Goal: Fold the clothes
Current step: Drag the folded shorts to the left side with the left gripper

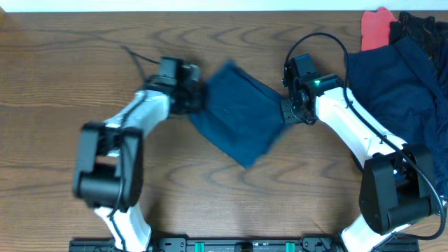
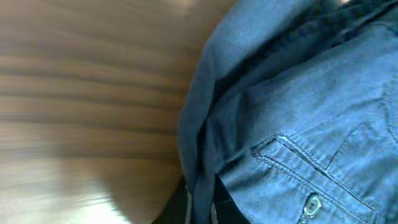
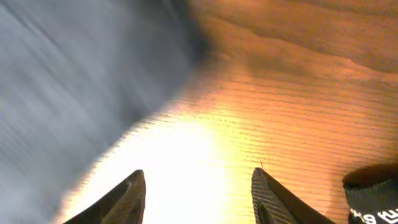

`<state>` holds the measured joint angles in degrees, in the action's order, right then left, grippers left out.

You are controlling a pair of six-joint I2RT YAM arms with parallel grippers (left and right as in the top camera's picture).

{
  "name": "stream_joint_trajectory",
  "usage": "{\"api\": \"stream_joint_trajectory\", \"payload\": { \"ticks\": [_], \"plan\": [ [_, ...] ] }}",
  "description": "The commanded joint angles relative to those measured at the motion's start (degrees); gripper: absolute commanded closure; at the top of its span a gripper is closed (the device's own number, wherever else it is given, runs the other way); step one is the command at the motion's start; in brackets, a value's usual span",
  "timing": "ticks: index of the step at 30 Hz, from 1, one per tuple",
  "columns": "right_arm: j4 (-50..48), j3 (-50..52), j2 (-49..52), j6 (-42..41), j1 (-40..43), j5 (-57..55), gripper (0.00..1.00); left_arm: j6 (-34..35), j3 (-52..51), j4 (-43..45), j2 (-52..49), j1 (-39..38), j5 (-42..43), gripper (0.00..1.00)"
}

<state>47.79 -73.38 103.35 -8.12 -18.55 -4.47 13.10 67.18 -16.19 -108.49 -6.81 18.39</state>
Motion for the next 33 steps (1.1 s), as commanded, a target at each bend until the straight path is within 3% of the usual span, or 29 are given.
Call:
{"api": "stream_joint_trajectory", "payload": {
  "ticks": [1,4,10,16,18,22,24,27,33],
  "plan": [
    [0.17,-0.74,-0.48,-0.63,0.28,-0.26,0.47,5.73,-0.07,-0.5,6.23,7.91,-17.79,0.94],
    [0.28,-0.74,-0.48,-0.63,0.26,-0.22,0.47,10.05,-0.07,-1.81,8.44,15.13,-21.92,0.94],
    [0.92,-0.74,-0.48,-0.61,0.26,-0.24,0.47,26.45,-0.2,-10.32,8.2,29.79,-23.39,0.94],
    [0.94,-0.74,-0.48,-0.63,0.26,-0.22,0.47,30.51,-0.35,-17.14,7.76,36.57,-23.34,0.93],
    [1.05,-0.74,-0.48,-0.66,0.28,-0.2,0.47,30.51,-0.35,-18.6,7.76,37.03,-23.23,0.83],
    [1.31,-0.74,-0.52,-5.49,0.61,-0.11,0.45,27.52,-0.35,-19.58,7.93,36.98,-15.34,0.26],
    [1.07,-0.76,-0.74,-9.94,1.46,0.22,0.4,27.02,-0.33,-20.63,8.35,36.89,-10.84,0.11],
    [0.22,-0.76,-1.68,-12.24,3.72,2.14,0.29,26.84,-0.33,-23.15,10.01,36.3,-10.01,0.04],
    [-3.23,-0.76,-6.36,-12.17,11.65,9.4,0.11,14.25,-0.33,-23.87,18.05,29.24,-8.31,0.04]
  ]
}}
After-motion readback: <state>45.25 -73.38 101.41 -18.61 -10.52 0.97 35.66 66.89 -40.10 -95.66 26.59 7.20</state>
